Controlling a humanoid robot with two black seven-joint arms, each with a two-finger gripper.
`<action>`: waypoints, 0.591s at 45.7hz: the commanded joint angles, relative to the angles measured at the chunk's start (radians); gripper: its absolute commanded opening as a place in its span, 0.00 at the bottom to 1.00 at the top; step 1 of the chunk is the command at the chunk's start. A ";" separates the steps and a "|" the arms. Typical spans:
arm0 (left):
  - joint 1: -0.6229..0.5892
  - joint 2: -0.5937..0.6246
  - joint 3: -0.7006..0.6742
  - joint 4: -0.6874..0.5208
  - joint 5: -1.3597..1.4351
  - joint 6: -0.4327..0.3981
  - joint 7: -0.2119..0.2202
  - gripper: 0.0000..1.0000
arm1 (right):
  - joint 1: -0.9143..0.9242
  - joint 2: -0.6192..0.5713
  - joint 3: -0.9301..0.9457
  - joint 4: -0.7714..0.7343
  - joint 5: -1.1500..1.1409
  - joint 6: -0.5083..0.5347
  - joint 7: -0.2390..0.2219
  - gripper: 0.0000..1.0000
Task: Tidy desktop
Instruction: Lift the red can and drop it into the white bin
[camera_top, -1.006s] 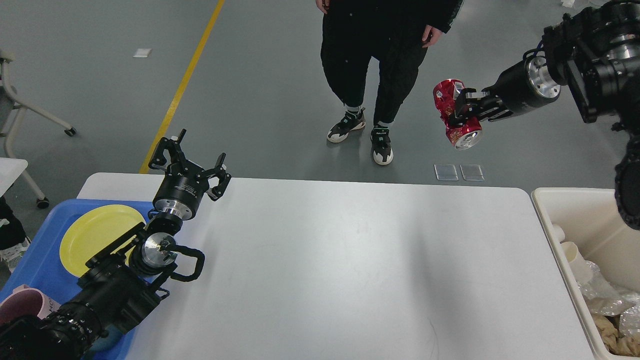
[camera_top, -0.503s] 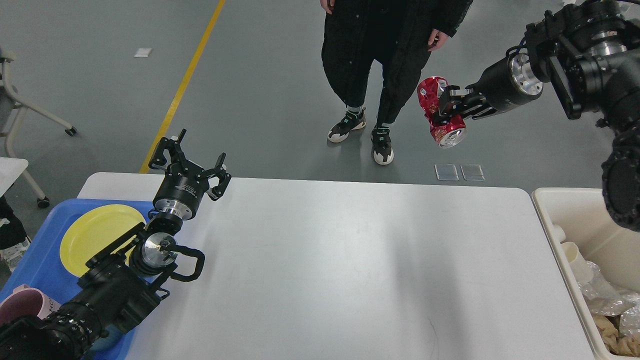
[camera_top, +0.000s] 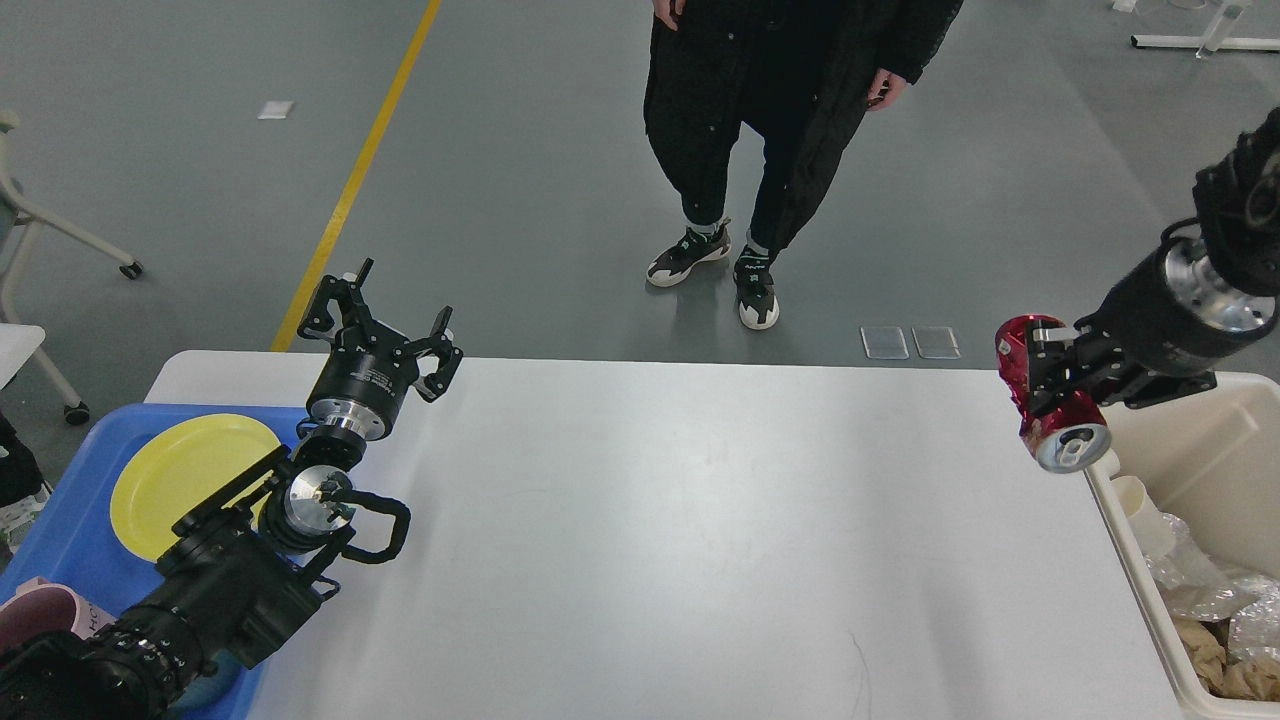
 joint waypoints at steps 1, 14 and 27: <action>0.000 0.002 0.000 0.000 0.000 0.000 0.000 0.96 | 0.040 -0.022 0.005 0.172 0.001 -0.092 -0.071 0.00; 0.000 0.000 0.000 0.000 0.000 0.000 -0.002 0.96 | -0.322 -0.071 -0.056 -0.135 0.003 -0.269 -0.073 0.00; 0.000 0.000 0.000 0.000 0.000 0.001 -0.002 0.96 | -0.844 -0.098 -0.025 -0.642 0.193 -0.401 -0.073 0.00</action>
